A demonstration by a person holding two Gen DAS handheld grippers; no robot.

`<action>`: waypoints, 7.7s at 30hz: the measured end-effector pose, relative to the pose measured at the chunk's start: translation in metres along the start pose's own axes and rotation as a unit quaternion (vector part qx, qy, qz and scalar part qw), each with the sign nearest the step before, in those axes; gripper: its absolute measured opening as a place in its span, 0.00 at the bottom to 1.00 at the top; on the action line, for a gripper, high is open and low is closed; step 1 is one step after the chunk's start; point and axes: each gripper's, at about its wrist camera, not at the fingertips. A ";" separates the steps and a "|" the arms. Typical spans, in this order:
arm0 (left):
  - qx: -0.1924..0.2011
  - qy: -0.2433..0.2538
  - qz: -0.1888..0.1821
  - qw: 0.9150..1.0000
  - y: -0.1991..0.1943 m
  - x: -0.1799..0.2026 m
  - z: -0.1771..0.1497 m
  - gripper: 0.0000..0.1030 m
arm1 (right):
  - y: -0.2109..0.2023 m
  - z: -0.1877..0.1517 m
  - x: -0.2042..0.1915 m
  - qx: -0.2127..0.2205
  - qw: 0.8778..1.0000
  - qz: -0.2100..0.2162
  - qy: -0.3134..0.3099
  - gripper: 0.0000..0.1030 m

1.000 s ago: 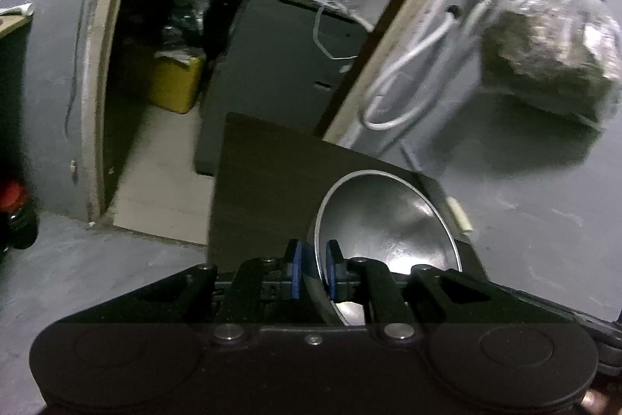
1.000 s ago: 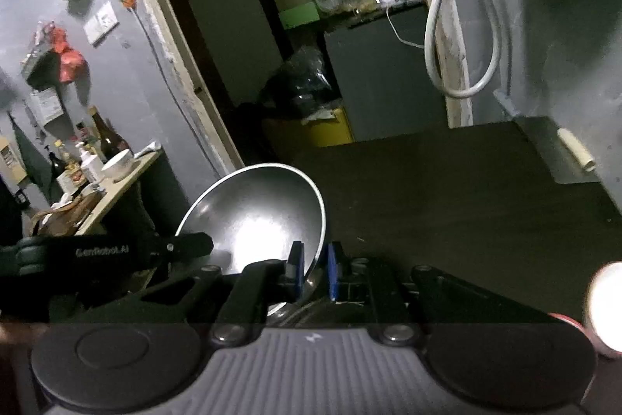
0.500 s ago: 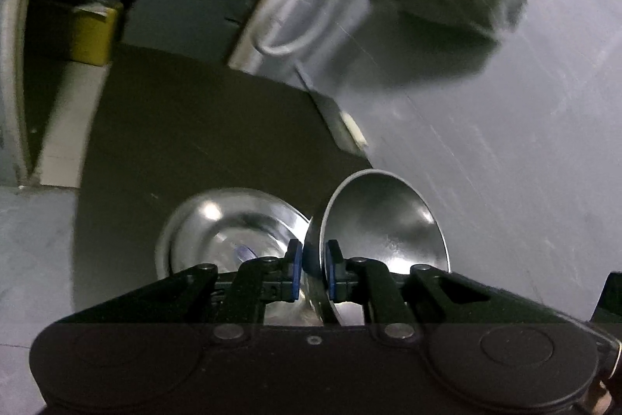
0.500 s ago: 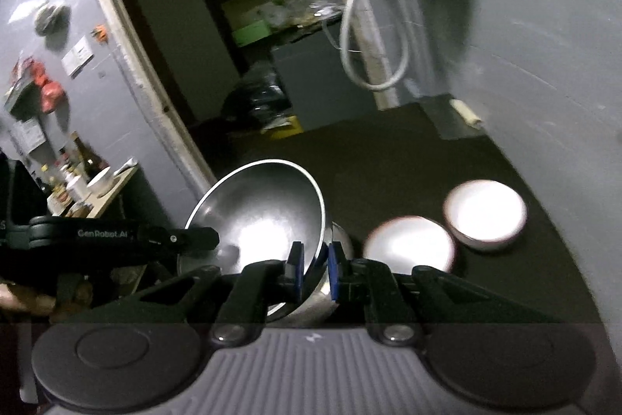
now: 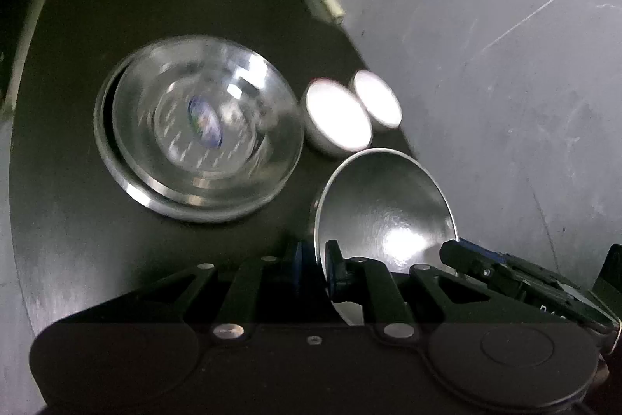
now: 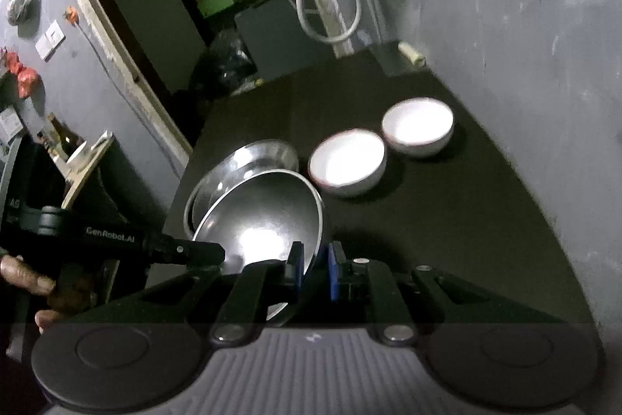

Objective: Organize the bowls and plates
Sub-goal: 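Lower the steel bowl onto the plate stack and open the left tool, then reach the left tool to a red-rimmed white bowl and grasp its rim, then lift the white bowl with the left tool and carry it over the stack, then lower the white bowl into the steel bowl and open the left tool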

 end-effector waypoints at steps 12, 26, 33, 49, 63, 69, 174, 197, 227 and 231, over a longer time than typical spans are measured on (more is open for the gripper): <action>-0.046 -0.036 0.046 0.997 -0.013 -0.032 -0.022 0.12 | 0.019 -0.027 -0.018 -0.090 0.995 0.049 -0.021 0.15; -0.073 -0.058 0.079 0.992 -0.016 -0.042 -0.031 0.12 | 0.033 -0.027 -0.026 -0.133 0.987 0.078 -0.038 0.16; -0.073 -0.059 0.088 0.992 -0.018 -0.043 -0.029 0.12 | 0.038 -0.025 -0.025 -0.140 0.986 0.086 -0.040 0.16; -0.021 -0.040 0.121 0.992 -0.040 -0.036 -0.018 0.25 | 0.031 -0.023 -0.018 -0.113 0.990 0.082 -0.031 0.23; 0.074 0.028 0.160 0.984 -0.054 0.002 0.026 0.91 | 0.013 -0.008 0.008 -0.026 0.998 0.050 0.006 0.76; 0.095 0.048 0.173 0.979 -0.040 0.025 0.051 0.99 | 0.010 -0.006 0.026 0.006 0.999 0.035 0.035 1.00; -0.028 0.049 0.107 0.993 -0.049 0.021 -0.006 0.07 | 0.035 0.016 -0.048 -0.158 0.976 0.118 -0.094 0.19; -0.107 0.071 0.133 0.983 -0.028 0.015 -0.022 0.12 | 0.067 0.006 -0.039 -0.212 0.971 0.102 -0.043 0.17; -0.096 0.065 0.152 0.982 -0.030 0.016 -0.017 0.23 | 0.072 0.004 -0.035 -0.196 0.975 0.098 -0.030 0.17; -0.085 0.062 0.151 0.983 -0.035 0.017 -0.014 0.30 | 0.069 0.006 -0.034 -0.186 0.977 0.102 -0.028 0.18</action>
Point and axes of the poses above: each gripper's, at about its wrist camera, not at the fingertips, and y roughly the way its jaws point, x to its right, z to its top, and after that the axes turned 8 degrees about z, right-handed
